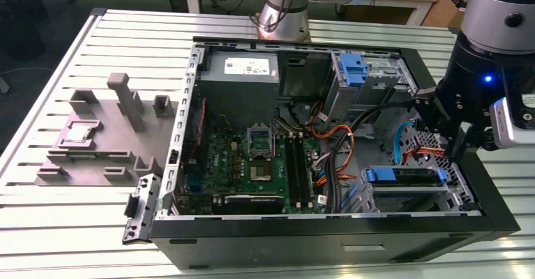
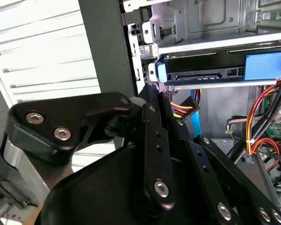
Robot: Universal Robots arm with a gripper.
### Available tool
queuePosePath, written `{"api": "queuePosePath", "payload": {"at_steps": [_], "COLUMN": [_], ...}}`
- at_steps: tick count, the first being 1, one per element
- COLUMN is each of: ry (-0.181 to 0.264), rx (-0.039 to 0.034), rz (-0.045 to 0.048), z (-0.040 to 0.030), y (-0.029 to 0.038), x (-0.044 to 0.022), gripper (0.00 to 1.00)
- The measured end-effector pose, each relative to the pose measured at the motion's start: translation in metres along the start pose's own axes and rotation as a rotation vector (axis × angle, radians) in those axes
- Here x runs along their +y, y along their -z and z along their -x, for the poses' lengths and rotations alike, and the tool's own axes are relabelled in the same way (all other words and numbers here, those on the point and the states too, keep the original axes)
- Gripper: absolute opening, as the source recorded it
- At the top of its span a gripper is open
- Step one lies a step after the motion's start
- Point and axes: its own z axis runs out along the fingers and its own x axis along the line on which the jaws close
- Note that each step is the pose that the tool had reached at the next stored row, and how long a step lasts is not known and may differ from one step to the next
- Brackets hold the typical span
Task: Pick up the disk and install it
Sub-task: 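Insert the first disk wire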
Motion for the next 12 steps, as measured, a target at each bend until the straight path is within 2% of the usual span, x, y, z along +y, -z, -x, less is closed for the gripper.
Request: {"api": "queuePosePath", "payload": {"at_steps": [6,12], "ry": [0.000,-0.005], "rx": [0.0001,-0.0002], "rz": [-0.0001,-0.0016], "z": [0.0008,0.0007], "y": [0.0027,0.0027], "x": [0.0003,0.0003], "gripper": [0.16,0.16]}}
